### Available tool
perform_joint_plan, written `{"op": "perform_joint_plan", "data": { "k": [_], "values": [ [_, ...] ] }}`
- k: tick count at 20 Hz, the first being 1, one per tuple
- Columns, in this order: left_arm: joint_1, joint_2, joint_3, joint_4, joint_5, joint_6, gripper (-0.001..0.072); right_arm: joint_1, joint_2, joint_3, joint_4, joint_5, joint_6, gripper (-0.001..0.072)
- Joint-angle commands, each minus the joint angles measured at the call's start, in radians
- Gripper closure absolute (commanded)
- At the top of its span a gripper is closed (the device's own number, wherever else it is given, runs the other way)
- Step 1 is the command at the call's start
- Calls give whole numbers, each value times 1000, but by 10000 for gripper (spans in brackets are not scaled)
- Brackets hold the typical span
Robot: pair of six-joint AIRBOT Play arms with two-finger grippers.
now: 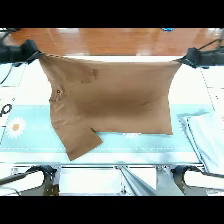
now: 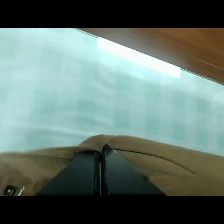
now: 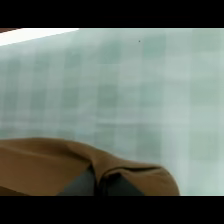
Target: Fold the shirts.
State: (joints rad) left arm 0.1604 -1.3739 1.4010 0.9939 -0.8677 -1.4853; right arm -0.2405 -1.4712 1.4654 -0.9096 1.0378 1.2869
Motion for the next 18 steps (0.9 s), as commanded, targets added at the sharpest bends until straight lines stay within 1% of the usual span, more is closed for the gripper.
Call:
{"op": "perform_joint_plan", "data": {
  "k": [1,3,4,7,9,10,11,12,14,15,16,18],
  "values": [
    [-28,-285,194,-8,-15,-44,690,0,-271,179,107,-37,34,683],
    [-28,-361,255,-8,-47,-114,690,0,-346,252,106,-8,76,683],
    [-28,-377,261,-8,-53,-126,690,0,-368,270,106,11,78,683],
    [-24,-380,261,-8,-69,-124,690,0,-379,273,71,50,77,683],
    [-13,-365,261,-8,-121,-124,690,-8,-377,273,63,112,77,683],
    [-5,-356,261,-8,-167,-109,690,-16,-375,273,61,169,68,683],
    [6,-345,261,-6,-232,-53,690,-25,-375,273,58,230,49,682],
    [17,-338,261,10,-299,-19,690,-33,-375,273,37,298,40,682],
    [35,-337,257,79,-448,-9,690,-31,-375,265,-82,404,43,683],
    [40,-337,239,92,-515,26,690,-29,-375,245,-117,432,54,683],
    [44,-337,209,91,-552,54,690,-30,-375,221,-119,436,55,683],
    [43,-337,134,91,-570,61,690,-30,-375,169,-122,430,55,683]
  ]
}}
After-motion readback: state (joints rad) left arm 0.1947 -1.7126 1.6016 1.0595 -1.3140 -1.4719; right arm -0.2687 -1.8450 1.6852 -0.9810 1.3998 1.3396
